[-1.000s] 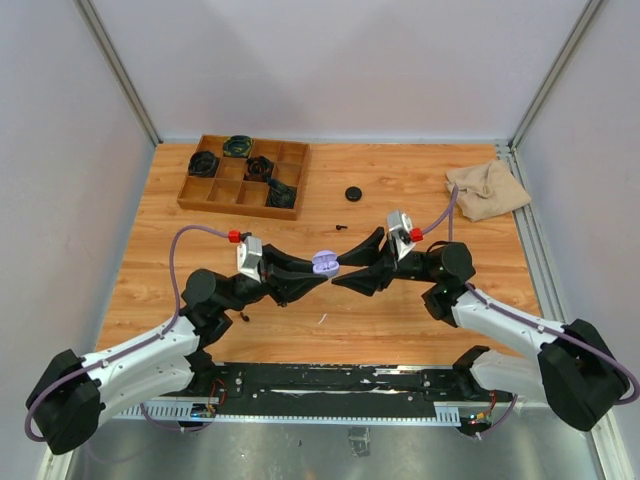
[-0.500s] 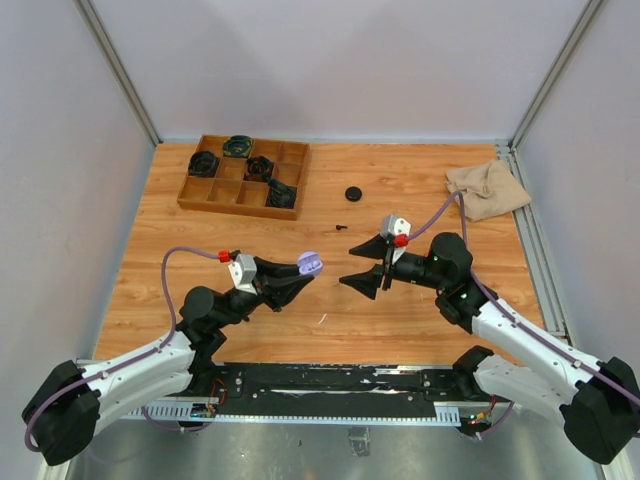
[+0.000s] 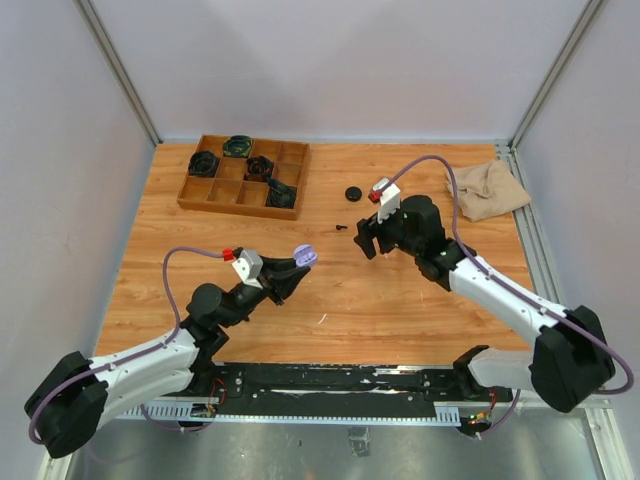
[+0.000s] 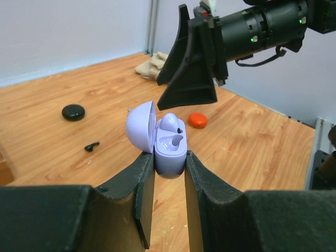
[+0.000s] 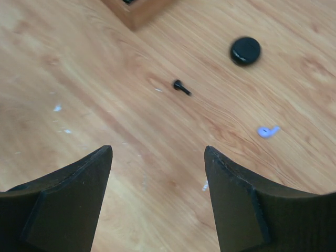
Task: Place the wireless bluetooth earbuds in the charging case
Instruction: Adjust the charging case, then move the earbud to the center of the board.
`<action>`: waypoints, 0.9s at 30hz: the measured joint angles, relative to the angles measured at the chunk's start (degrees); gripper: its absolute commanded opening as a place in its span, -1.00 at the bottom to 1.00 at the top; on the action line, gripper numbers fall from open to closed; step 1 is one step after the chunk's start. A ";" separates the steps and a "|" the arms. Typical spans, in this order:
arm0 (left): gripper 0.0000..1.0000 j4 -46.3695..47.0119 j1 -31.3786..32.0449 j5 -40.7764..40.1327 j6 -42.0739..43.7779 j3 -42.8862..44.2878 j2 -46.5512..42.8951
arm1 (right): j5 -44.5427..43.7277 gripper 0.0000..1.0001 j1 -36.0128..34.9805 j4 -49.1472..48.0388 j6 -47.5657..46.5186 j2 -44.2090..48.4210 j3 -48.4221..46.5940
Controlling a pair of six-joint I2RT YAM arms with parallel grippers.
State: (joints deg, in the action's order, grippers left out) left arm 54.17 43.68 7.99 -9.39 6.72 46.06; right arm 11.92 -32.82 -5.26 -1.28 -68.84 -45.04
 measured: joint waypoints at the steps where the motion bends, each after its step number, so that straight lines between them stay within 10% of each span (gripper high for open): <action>1: -0.99 0.04 0.00 -0.44 0.13 -0.02 0.76 | -1.49 0.39 0.44 0.52 0.07 -1.75 -0.94; 12: -0.99 3.91 0.00 -2.80 2.71 0.13 7.72 | -14.14 0.11 6.47 2.64 3.76 -21.29 -10.49; 27: -1.00 7.80 0.00 -2.71 3.39 -0.04 11.08 | -5.88 -0.26 15.39 4.17 4.20 -39.67 -24.90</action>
State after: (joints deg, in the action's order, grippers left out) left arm 61.98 43.68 5.28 -6.00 6.68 57.14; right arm 6.04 -17.43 -1.08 2.92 -108.51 -69.93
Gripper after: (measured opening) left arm 0.300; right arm 0.381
